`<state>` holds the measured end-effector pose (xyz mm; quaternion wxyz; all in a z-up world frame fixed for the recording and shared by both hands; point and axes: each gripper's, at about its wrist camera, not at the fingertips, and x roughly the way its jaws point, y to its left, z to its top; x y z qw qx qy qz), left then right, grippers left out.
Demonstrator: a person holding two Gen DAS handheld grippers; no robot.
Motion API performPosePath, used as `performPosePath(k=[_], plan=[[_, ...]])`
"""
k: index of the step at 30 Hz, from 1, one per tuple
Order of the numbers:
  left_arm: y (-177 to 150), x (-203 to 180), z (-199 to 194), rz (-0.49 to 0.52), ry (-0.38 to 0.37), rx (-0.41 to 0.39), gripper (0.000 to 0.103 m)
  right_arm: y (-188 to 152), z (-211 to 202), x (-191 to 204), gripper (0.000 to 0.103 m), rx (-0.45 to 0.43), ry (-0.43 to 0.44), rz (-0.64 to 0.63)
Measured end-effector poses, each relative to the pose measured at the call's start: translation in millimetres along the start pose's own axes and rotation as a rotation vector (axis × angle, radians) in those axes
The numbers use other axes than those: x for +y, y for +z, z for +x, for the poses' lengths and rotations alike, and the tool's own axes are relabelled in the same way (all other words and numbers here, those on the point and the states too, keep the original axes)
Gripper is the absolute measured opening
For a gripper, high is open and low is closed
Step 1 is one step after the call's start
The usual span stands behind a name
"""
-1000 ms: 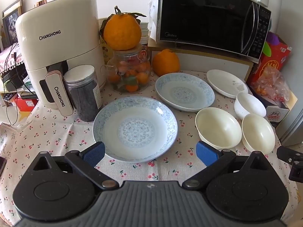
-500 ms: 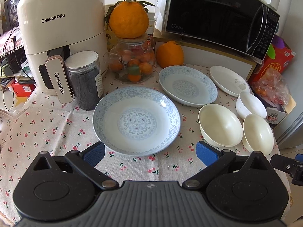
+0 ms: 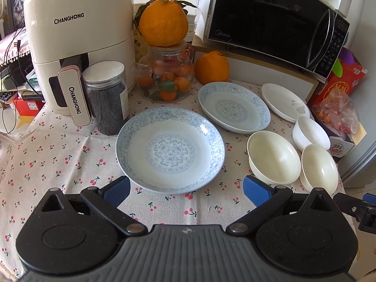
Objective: Organize plates and bowls
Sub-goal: 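Move both grippers toward the large blue-patterned plate, then close both grippers on the rim of the large blue-patterned plate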
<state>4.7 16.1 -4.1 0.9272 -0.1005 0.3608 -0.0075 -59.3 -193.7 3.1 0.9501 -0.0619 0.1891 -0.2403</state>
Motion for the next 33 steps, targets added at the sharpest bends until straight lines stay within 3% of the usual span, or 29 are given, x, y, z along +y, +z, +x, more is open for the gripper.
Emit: performPosePath(k=[19,29,33], plan=[[3,10,6,-0.030,0.009,0.066,0.102,-2,8,5,0.103,0.016,0.131,0.077],[26,56,20,-0.174,0.064,0.096,0.096,5,38,7,0.102,0.143,0.304,0.237],[35,76,31,-0.245,0.065,0.113,0.091,11,52,27,0.097,0.163,0.336,0.234]])
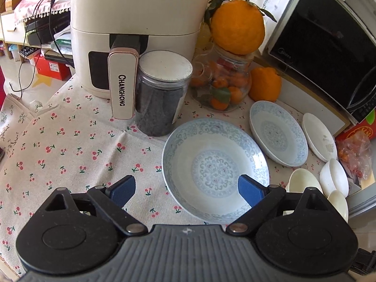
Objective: Organize plates and bowls
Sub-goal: 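Close both grippers on the rim of the large blue-patterned plate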
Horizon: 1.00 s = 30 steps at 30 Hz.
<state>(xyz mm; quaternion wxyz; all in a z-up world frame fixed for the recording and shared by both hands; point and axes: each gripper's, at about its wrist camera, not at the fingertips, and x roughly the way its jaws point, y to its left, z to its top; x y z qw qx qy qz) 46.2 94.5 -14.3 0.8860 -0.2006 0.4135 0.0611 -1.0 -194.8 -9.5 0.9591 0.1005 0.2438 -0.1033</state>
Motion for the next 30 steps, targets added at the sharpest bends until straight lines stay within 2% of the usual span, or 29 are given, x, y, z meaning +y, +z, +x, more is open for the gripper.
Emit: performPosePath(k=[2,6,8,11,13,16,17,19,20,26,27,28,30], plan=[[6,5,10,-0.024,0.000,0.028,0.078,1,12,8,0.091,0.019,0.013,-0.006],[15,13,35,-0.026,0.021,0.058,0.061,4,39,18,0.070,0.064,0.036,0.011],[14,19,44,-0.038,0.029,0.075,0.047,5,52,21,0.065,0.077,0.036,0.028],[11,26,56,-0.052,0.014,0.108,0.036,6,69,24,0.054,0.087,0.047,0.042],[12,27,60,-0.042,-0.003,0.108,0.033,6,80,27,0.053,0.088,0.057,0.053],[16,27,68,-0.035,-0.021,0.100,0.031,8,101,33,0.053,0.088,0.026,0.032],[17,27,72,-0.038,-0.023,0.103,0.026,8,108,32,0.053,0.092,0.015,0.033],[19,28,80,-0.040,-0.023,0.118,0.017,8,119,30,0.046,0.101,0.012,0.050],[19,27,83,-0.035,-0.020,0.120,0.016,8,123,28,0.045,0.098,0.014,0.057],[22,26,97,-0.002,-0.028,0.091,0.016,10,136,28,0.027,0.056,0.001,0.027],[22,26,98,0.003,-0.030,0.088,0.016,10,137,29,0.019,0.059,0.005,0.021],[22,25,97,0.009,-0.031,0.084,0.016,9,139,29,0.016,0.058,0.004,0.017],[21,24,96,0.024,-0.030,0.078,0.015,8,139,29,0.014,0.048,-0.004,0.004]])
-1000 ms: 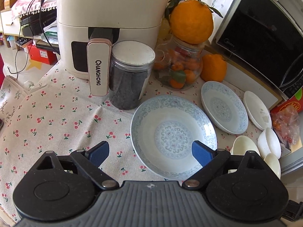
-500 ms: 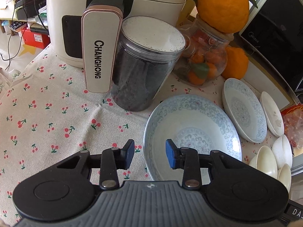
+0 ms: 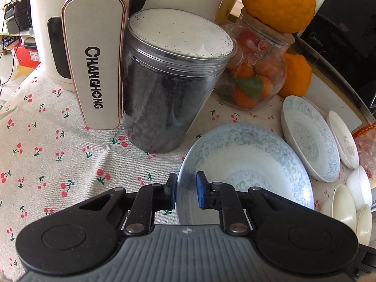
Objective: Organize plates and bowls
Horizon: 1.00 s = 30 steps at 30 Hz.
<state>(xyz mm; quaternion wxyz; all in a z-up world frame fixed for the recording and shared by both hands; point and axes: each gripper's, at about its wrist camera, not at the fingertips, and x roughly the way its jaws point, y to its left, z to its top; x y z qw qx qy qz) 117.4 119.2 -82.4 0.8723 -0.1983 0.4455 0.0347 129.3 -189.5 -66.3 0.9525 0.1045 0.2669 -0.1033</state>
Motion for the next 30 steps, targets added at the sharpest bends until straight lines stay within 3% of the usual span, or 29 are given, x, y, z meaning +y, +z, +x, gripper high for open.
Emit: performPosePath(k=[11,18,25,30], plan=[[-6,-1,-25,-0.008,-0.032,-0.009,0.009,-10,-23,6,0.015,-0.016,-0.008,-0.061],[-41,0,-53,0.017,-0.044,0.034,0.009,-37,-58,2,0.016,0.020,-0.047,-0.095],[-70,-5,-87,0.053,-0.075,0.002,0.009,-68,-93,-10,0.017,0.013,-0.026,-0.154],[-94,-6,-91,0.066,-0.051,0.013,0.010,-89,-102,-9,0.017,0.005,-0.055,-0.224]])
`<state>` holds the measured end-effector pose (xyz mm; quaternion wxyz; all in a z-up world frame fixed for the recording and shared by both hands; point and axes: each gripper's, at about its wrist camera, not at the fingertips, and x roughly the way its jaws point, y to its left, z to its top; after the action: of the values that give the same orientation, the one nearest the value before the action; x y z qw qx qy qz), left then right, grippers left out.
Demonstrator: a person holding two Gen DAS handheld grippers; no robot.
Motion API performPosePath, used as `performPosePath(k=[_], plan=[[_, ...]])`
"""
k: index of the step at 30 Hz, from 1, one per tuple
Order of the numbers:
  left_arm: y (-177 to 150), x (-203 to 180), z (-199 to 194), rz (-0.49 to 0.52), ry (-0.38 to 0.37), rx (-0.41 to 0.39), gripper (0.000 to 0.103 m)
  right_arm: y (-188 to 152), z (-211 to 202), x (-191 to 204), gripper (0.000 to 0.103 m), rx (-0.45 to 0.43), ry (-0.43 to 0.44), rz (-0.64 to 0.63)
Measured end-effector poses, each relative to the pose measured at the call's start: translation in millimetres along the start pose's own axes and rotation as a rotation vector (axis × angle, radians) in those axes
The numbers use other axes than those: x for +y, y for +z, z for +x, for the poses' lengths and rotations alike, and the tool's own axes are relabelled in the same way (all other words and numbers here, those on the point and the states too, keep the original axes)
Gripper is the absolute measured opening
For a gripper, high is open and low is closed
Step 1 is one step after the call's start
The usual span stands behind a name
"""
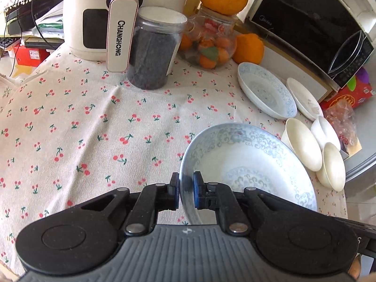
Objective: Organize plates and bowls
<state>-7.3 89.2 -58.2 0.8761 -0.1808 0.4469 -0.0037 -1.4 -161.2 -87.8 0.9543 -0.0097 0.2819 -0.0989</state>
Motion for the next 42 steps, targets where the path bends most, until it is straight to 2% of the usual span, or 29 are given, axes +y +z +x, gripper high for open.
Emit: performPosePath(k=[5,9,14,22,36,42], plan=[[-8,6,2,-0.009,0.029,0.024,0.010,-9,8,0,0.017,0.040,0.009,0.007],[-11,14,-2,-0.029,0.040,0.027,0.010,-16,10,6,0.017,0.040,0.016,-0.020],[-17,11,-2,-0.008,0.037,0.030,0.010,-18,13,3,0.020,0.047,0.004,-0.022],[-18,9,5,0.014,0.051,0.055,0.011,-21,25,-3,0.023,0.116,-0.005,0.005],[-13,11,7,-0.003,0.063,0.058,0.012,-19,26,-2,0.023,0.136,-0.020,-0.009],[-8,15,6,-0.049,0.060,0.061,0.013,-16,20,-8,0.024,0.129,-0.044,-0.005]])
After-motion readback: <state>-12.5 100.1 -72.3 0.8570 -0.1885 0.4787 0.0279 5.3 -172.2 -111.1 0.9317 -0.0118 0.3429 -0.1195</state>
